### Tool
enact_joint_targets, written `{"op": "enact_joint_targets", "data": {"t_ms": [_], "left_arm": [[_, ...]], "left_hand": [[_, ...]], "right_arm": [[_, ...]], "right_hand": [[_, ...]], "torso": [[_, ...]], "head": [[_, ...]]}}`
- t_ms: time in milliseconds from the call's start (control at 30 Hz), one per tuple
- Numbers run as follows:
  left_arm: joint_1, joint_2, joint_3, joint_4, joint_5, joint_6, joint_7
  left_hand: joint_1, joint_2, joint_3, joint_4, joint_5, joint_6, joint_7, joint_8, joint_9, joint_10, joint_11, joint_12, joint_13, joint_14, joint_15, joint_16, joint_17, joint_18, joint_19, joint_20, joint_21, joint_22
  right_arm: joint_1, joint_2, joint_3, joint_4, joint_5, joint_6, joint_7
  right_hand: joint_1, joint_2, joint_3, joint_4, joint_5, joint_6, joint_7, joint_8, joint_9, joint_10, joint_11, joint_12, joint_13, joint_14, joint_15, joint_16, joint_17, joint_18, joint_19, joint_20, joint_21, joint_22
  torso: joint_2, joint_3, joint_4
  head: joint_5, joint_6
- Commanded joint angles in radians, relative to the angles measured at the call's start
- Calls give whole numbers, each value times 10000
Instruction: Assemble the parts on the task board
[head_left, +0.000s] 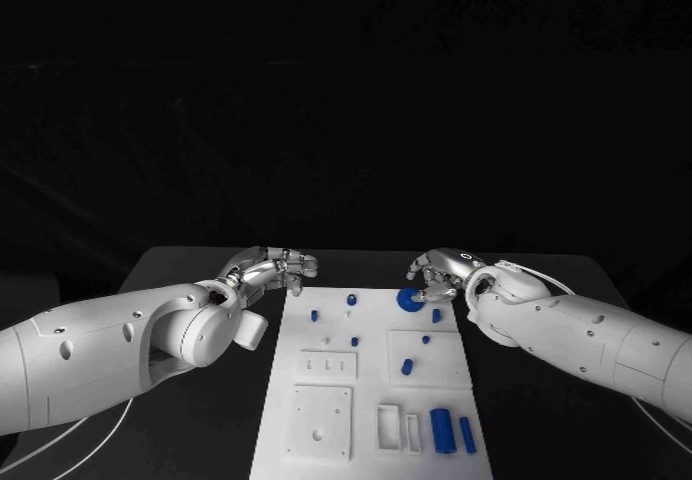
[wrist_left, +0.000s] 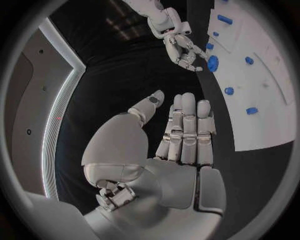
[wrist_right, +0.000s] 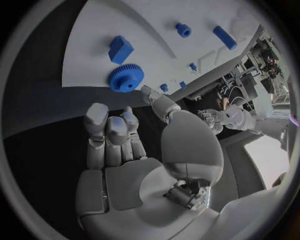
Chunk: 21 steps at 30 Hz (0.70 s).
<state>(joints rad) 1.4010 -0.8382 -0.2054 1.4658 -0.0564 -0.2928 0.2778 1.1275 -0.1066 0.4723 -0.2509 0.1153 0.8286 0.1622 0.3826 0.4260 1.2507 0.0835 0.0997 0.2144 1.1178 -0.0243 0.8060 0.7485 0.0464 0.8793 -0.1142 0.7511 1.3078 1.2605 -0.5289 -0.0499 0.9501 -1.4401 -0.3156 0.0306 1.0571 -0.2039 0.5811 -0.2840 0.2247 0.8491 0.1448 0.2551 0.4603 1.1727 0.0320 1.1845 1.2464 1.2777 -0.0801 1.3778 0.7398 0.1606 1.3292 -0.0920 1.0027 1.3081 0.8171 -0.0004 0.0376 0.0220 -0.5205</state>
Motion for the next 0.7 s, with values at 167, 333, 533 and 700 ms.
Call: {"op": "enact_joint_targets", "data": {"t_ms": [167,333,533,700], "left_arm": [[2,22,5,79,-33,175,109],[2,4,5,110,-38,155,108],[2,17,6,135,-39,122,126],[2,18,6,155,-39,129,112]], "left_hand": [[-121,13,36,-18,-48,46,42,-28,18,-23,20,-61,16,-20,20,67,1,197,-13,-64,57,110],[-121,14,37,-22,-47,46,44,-30,21,-26,21,-66,17,-21,20,68,1,198,-14,-65,60,110],[-120,6,39,-30,-46,41,48,-37,25,-37,24,-77,18,-21,22,69,1,200,-15,-65,66,108],[-120,7,41,-33,-45,39,50,-40,27,-42,26,-83,18,-20,23,71,1,201,-15,-65,70,107]], "right_arm": [[-89,64,2,-182,-304,382,-120],[-95,61,2,-234,-353,339,-153],[-95,86,2,-320,-353,380,-240],[-95,139,2,-375,-353,428,-242]], "right_hand": [[-82,28,-47,10,-9,-39,42,-43,-32,257,25,361,270,-43,35,92,126,1012,-3,-96,134,225],[-79,50,-32,12,12,-35,48,-42,-37,277,31,412,310,-49,40,100,164,1012,-7,-106,164,223],[-112,58,-31,28,32,-48,55,-50,-47,283,38,444,334,-54,47,106,201,1012,-13,-112,195,221],[-132,81,-30,36,35,-47,57,-51,-51,295,40,468,350,-55,50,110,226,1012,-13,-117,217,219]], "torso": [[12,-30,7],[-2,-31,-7],[-15,-43,-10],[-14,-54,11]], "head": [[-9,-76],[5,-130],[36,-141],[19,-155]]}}
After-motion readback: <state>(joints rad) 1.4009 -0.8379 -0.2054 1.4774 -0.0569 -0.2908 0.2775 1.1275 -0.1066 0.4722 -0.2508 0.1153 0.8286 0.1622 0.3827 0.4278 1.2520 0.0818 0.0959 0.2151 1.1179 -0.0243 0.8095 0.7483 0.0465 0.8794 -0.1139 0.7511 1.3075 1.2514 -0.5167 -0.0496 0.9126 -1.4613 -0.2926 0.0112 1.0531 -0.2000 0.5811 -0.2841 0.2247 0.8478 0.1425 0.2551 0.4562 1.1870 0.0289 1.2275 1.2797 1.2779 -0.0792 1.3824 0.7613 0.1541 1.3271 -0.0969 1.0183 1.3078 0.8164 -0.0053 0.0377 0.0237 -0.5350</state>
